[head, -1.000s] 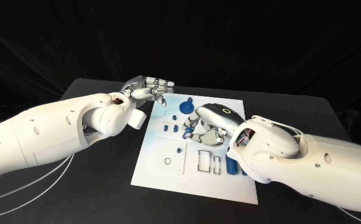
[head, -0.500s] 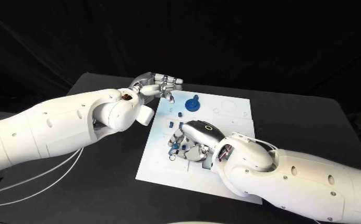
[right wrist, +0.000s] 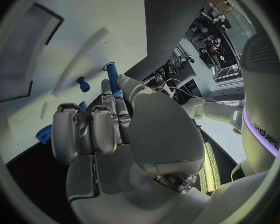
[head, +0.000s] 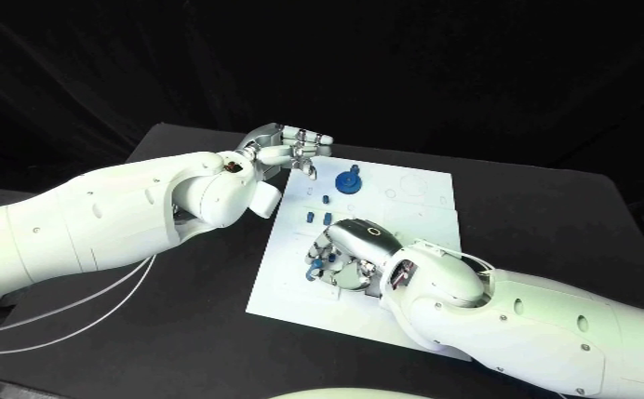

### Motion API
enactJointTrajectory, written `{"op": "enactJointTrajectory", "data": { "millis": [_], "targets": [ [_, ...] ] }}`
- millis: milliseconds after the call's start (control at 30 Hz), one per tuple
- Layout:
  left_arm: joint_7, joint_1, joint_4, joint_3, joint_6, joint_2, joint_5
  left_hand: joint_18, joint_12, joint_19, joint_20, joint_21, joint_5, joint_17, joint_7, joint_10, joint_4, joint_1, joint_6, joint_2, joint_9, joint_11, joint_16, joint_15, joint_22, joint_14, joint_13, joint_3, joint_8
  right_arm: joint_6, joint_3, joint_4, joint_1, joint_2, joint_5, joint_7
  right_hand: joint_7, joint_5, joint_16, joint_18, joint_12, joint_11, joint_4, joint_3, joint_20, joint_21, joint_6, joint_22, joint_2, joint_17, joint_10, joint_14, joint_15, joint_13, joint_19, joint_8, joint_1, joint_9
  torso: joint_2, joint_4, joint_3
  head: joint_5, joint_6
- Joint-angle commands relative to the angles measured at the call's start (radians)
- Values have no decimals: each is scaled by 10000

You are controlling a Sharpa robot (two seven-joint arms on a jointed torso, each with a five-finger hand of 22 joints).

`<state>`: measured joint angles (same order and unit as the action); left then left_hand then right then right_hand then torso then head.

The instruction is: Assemble the parts on the task board

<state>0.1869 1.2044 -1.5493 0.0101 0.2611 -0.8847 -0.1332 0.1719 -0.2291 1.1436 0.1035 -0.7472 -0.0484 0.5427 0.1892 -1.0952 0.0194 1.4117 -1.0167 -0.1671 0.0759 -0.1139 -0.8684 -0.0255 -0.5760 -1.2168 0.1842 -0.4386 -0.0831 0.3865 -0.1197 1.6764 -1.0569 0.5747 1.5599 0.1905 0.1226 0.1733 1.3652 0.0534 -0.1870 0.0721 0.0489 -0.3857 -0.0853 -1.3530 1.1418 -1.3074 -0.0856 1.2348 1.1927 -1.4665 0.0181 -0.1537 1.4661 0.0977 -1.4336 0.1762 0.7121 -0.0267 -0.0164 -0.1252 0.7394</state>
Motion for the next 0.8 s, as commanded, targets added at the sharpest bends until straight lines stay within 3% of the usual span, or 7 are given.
{"op": "enactJointTrajectory", "data": {
  "millis": [33, 333, 600, 800],
  "targets": [
    [94, 3, -17, 6, -126, 5, -16, 120, -64, 14, 42, -6, -31, -15, 10, 79, -74, 44, 56, 78, -10, 19, -67, 10, -13, 64, -15, 1, -52, -405, -3, -24, 16, 25, 233, 19, 73, 62, 60, -60, -27, -146, -206, -254, 35, 41, 9, -1736, 50, -6, 183, -409, 33, -18, 125, -26, -120, 18, -5, 2, -8, -4, 19],
    [76, 4, -28, 6, -147, -7, -16, 120, -64, 14, 42, -6, -31, -15, 10, 79, -74, 44, 56, 78, -10, 19, -67, 10, -13, 64, -15, 1, -52, -798, -4, -82, 19, 48, 350, 199, 79, 66, 50, -56, -17, -137, -197, -244, 27, 62, 9, -1731, 36, -24, 185, -406, 24, -22, 117, -33, -64, 22, -8, -31, -12, -11, 57],
    [69, 4, -32, 6, -142, -19, -16, 120, -64, 14, 42, -6, -31, -15, 10, 79, -74, 44, 56, 78, -10, 19, -67, 10, -13, 64, -15, 1, -52, -854, -6, -82, 19, -25, 534, 315, 81, 53, 44, -49, 10, -130, -187, -217, 16, 94, -10, -1723, -6, -39, 169, -403, 14, -24, 104, -56, 26, 25, -21, -50, -29, 25, 68],
    [43, 6, -12, 6, -152, -19, -16, 120, -64, 14, 42, -6, -31, -15, 10, 79, -74, 44, 56, 78, -10, 19, -67, 10, -13, 64, -15, 1, -52, -836, -29, -141, 18, -197, 434, 229, 254, 75, 6, -23, 318, 52, -53, -131, -82, 262, -473, -1674, -233, -110, -283, -383, -132, 77, 35, -337, 422, -80, -32, -89, -45, 81, 92]
  ]
}}
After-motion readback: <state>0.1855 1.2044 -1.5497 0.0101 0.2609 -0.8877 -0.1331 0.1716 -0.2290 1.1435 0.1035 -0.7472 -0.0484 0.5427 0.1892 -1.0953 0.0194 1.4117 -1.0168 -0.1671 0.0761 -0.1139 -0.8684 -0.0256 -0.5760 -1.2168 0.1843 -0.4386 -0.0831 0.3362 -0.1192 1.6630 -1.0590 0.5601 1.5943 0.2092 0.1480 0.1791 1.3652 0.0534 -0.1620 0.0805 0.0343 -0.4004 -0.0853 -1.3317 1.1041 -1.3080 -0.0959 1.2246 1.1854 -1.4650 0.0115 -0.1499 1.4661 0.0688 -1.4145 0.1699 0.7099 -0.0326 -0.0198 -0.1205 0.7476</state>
